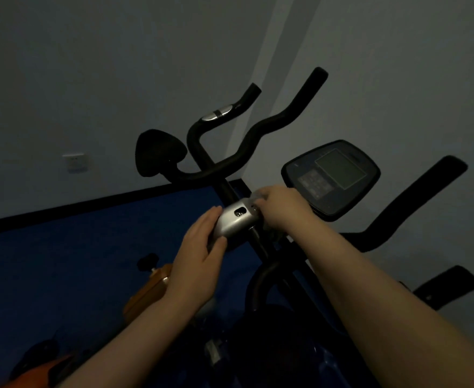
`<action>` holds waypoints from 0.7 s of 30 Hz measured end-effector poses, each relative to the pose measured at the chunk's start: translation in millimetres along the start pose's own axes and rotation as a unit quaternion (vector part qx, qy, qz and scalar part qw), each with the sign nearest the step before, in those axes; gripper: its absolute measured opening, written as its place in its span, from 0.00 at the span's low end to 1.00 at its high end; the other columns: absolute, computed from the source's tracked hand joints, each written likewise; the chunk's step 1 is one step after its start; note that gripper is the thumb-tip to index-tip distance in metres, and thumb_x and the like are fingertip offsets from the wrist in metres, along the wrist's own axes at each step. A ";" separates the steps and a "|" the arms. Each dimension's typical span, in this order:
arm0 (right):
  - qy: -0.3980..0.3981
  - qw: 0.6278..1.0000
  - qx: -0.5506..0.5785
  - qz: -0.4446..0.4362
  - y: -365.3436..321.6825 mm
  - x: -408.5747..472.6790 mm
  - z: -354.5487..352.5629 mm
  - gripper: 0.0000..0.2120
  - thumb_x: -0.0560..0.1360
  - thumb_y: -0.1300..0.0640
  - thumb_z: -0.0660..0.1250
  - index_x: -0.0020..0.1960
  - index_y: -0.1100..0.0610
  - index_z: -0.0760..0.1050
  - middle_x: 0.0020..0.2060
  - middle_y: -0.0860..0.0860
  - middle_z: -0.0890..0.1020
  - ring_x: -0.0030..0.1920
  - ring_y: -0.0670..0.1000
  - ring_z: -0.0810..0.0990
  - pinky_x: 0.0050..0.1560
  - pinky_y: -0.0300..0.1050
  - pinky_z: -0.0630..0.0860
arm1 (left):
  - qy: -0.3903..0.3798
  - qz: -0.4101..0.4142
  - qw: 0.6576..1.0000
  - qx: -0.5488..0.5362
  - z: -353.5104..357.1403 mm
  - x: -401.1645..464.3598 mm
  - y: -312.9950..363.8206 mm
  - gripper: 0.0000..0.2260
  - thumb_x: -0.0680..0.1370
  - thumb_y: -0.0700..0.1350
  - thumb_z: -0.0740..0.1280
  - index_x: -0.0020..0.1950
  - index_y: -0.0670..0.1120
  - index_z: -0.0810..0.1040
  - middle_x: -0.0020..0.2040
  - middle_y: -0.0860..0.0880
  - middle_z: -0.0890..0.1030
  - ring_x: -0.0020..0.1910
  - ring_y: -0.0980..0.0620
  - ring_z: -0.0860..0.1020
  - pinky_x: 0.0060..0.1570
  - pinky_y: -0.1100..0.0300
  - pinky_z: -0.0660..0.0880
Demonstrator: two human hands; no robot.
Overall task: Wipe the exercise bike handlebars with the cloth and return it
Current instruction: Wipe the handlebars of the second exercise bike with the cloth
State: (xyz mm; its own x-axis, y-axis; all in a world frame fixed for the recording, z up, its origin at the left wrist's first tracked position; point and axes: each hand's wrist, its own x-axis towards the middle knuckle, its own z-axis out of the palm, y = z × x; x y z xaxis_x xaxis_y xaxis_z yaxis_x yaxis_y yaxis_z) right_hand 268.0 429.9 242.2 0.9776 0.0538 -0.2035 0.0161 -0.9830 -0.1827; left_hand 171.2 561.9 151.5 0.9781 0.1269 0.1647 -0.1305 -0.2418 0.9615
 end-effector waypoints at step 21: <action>0.154 0.923 -0.079 -0.345 -30.0 -33.0 44.6 0.15 0.77 0.54 0.64 0.63 0.47 0.76 0.58 0.51 0.75 0.56 0.56 0.68 0.53 0.52 0.69 | 0.120 -0.192 0.944 -0.241 -4.8 -5.8 12.6 0.14 0.83 0.41 0.53 0.57 0.46 0.78 0.50 0.53 0.80 0.51 0.55 0.78 0.49 0.71 0.75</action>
State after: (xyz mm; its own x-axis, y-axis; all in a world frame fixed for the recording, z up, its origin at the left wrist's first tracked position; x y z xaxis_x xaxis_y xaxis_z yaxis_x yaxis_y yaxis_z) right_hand 225.9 465.4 211.5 0.7365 0.6477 0.1950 0.6630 -0.7484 -0.0185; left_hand 163.1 562.8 163.7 0.9112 0.3447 -0.2258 0.1104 0.3236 0.9397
